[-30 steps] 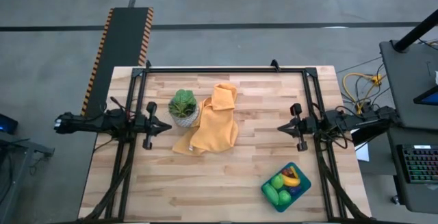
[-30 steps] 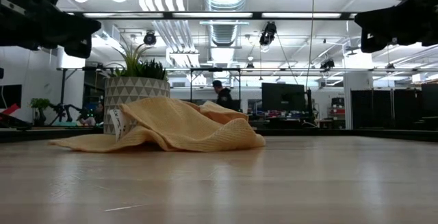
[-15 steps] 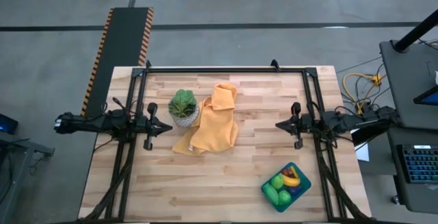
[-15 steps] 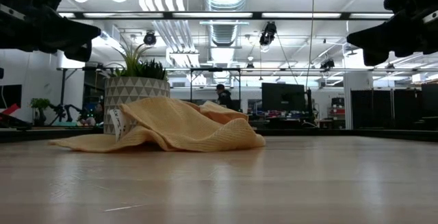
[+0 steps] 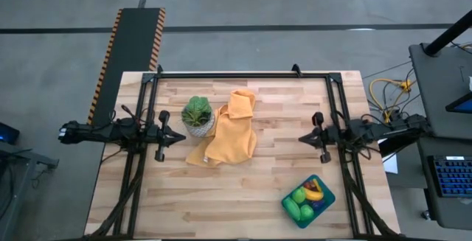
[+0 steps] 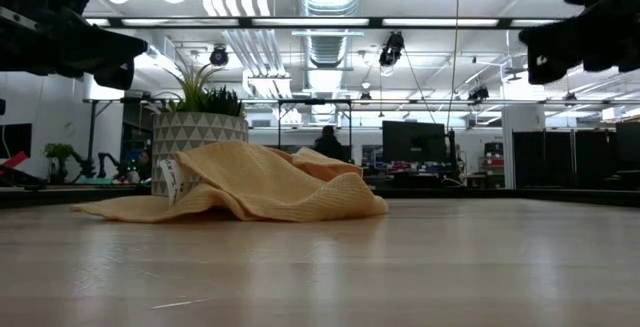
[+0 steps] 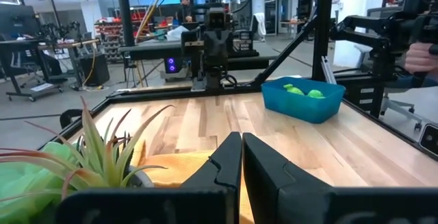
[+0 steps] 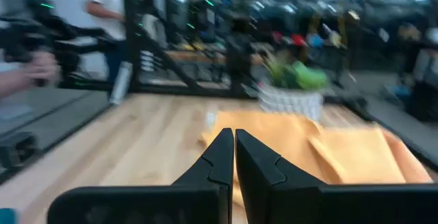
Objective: Pick and placing Produce into tupperware
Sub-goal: Return to Home Position
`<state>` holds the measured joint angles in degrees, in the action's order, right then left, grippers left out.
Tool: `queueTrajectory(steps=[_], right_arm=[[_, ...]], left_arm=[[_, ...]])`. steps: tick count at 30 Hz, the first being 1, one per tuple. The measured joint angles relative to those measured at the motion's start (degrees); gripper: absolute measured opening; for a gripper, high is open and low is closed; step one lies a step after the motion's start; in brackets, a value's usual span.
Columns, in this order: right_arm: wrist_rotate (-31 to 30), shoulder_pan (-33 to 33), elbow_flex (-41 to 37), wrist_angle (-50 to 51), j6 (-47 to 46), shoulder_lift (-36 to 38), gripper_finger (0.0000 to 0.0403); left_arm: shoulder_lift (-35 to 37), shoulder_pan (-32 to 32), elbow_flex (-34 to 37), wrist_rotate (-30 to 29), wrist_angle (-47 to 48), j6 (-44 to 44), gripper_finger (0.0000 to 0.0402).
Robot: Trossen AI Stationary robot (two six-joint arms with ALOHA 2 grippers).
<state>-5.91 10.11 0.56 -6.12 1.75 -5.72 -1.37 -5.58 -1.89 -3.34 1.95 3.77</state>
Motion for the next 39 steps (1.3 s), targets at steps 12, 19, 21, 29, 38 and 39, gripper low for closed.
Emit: queueTrajectory(steps=[12, 19, 21, 29, 38, 39], right_arm=[[1.3, -1.5, 0.0, -1.7, 2.3, -4.8, 0.0008], [0.2, -4.4, 0.0, -0.3, 2.1, -4.9, 0.0008], [0.2, -4.9, 0.0, -0.5, 2.9, -4.8, 0.0008], [-0.2, -5.8, 0.0, -1.2, 4.5, -2.7, 0.0008], [0.3, -5.8, 0.0, 4.9, 2.1, 3.5, 0.0008], [0.3, -5.8, 0.0, 4.8, 2.1, 3.5, 0.0008]], left_arm=[[0.0, 0.0, 0.0, -0.5, -0.1, 0.0, 0.0], [0.0, 0.0, 0.0, -1.3, -0.1, 0.0, 0.0], [0.0, 0.0, 0.0, -1.2, 0.1, -0.2, 0.0], [0.0, 0.0, 0.0, -1.2, 0.2, -0.4, 0.0], [0.0, 0.0, -0.1, -1.3, 0.5, -0.3, 0.0], [0.0, 0.0, -0.1, -1.3, 0.5, -0.4, 0.0]])
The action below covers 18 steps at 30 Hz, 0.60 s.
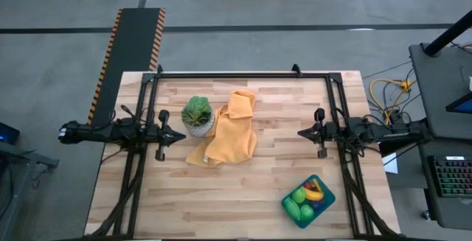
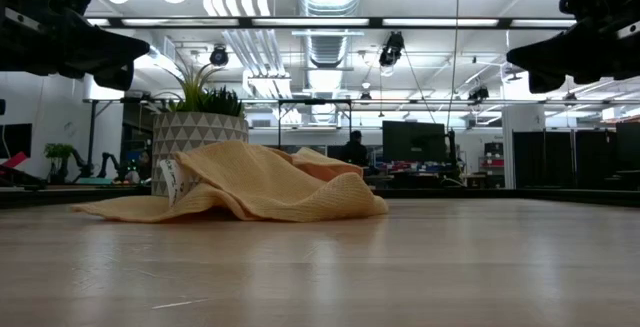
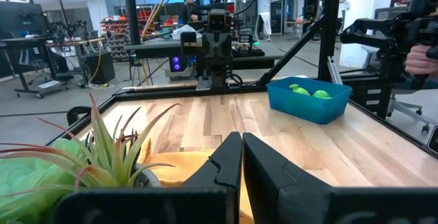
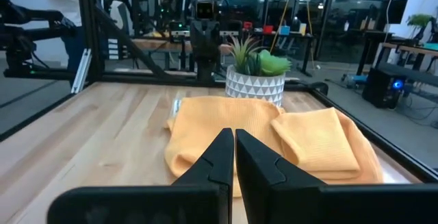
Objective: Pick and placing Produce into tupperware
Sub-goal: Return to Home Position
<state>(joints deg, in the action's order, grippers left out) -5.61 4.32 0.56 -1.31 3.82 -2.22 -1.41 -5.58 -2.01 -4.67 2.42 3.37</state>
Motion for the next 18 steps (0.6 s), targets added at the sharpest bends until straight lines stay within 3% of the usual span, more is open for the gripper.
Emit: queueTrajectory(steps=[18], right_arm=[[1.1, 0.0, 0.0, -0.1, -1.7, -1.1, 0.0009]], left_arm=[[-0.3, 0.0, 0.1, 0.0, -0.9, 0.0, 0.0]])
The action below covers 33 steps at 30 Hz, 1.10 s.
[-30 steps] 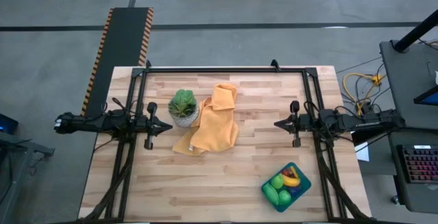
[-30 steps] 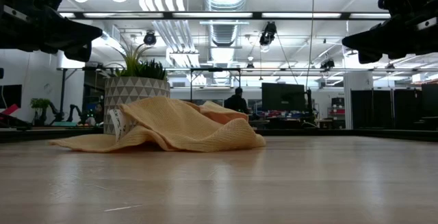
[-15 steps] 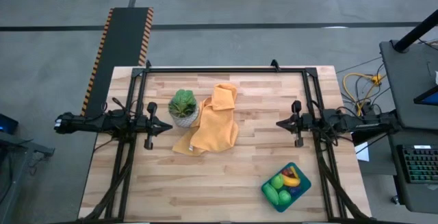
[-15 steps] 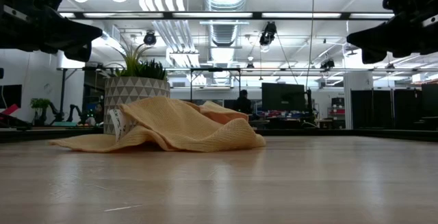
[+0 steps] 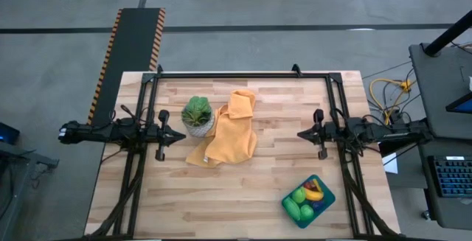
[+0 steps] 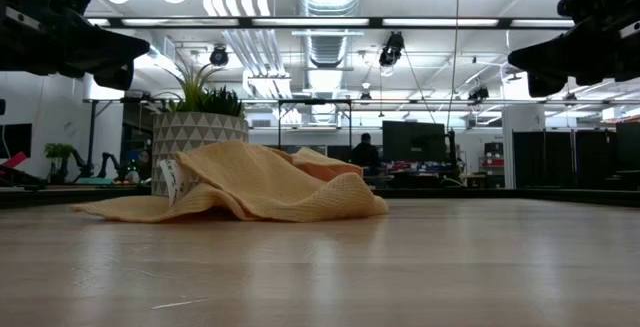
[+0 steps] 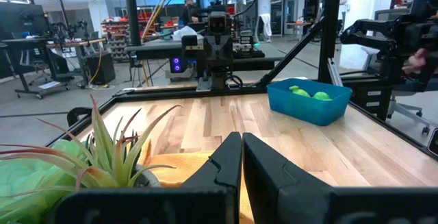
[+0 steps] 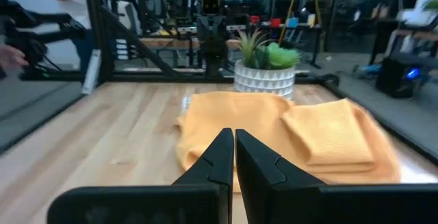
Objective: Pick and placing Produce into tupperware
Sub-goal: Return to Home Position
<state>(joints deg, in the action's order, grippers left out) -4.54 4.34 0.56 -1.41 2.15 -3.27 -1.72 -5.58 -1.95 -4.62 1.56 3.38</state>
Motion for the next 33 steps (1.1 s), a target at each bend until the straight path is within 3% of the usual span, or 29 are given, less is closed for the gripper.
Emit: queueTrajectory(steps=[6, 33], right_arm=[[0.5, 0.0, 0.0, -0.1, -3.8, -0.2, 0.0009], [0.5, 0.0, 0.0, -0.1, -3.7, -0.2, 0.0009]], left_arm=[[0.0, 0.0, 0.0, 0.0, 0.0, 0.0, 0.0], [-0.1, 0.0, 0.0, 0.1, -0.2, 0.0, 0.0]])
